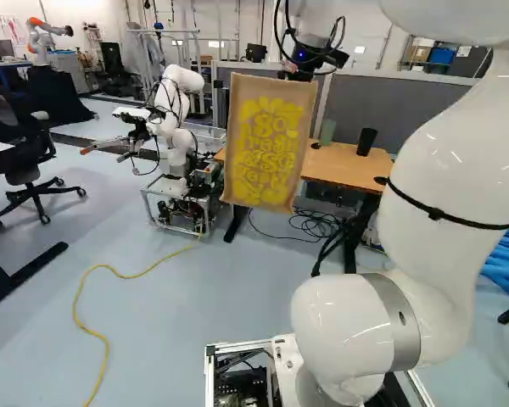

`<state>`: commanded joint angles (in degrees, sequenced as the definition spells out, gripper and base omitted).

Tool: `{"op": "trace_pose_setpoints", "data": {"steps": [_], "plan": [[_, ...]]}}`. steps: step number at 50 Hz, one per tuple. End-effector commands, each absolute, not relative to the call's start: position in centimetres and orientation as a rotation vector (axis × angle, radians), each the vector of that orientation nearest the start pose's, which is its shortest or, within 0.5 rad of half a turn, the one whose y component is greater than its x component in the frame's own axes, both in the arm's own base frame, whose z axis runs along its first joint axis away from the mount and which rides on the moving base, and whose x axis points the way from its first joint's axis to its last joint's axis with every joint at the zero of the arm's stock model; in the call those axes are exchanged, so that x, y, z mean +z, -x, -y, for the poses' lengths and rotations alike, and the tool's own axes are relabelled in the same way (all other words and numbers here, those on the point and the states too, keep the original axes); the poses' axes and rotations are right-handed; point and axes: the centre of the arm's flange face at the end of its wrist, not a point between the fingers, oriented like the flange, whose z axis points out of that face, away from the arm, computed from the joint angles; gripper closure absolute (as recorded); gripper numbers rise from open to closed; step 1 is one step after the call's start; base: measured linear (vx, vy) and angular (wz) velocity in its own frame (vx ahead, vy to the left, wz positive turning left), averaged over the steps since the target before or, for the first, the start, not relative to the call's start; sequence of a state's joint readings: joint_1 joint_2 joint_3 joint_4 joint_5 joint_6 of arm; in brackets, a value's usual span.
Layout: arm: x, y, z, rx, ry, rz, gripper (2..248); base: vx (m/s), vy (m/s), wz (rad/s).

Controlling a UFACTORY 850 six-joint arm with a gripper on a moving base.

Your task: Pick up the bag on the ground and place it on the table

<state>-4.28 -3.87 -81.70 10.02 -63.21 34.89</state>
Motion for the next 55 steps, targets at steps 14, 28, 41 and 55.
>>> {"op": "trace_pose_setpoints", "data": {"steps": [14, 28, 41, 55], "plan": [[74.3, -50.0, 2.2, -0.282, 2.709, -1.039, 218, 0.0, 0.0, 0.0], [76.2, -50.2, 2.1, -0.298, 2.707, -1.025, 218, 0.0, 0.0, 0.0], [78.0, -50.3, 2.0, -0.335, 2.698, -1.013, 218, 0.0, 0.0, 0.0], [78.8, -50.3, 2.0, -0.358, 2.692, -1.008, 218, 0.0, 0.0, 0.0]]}}
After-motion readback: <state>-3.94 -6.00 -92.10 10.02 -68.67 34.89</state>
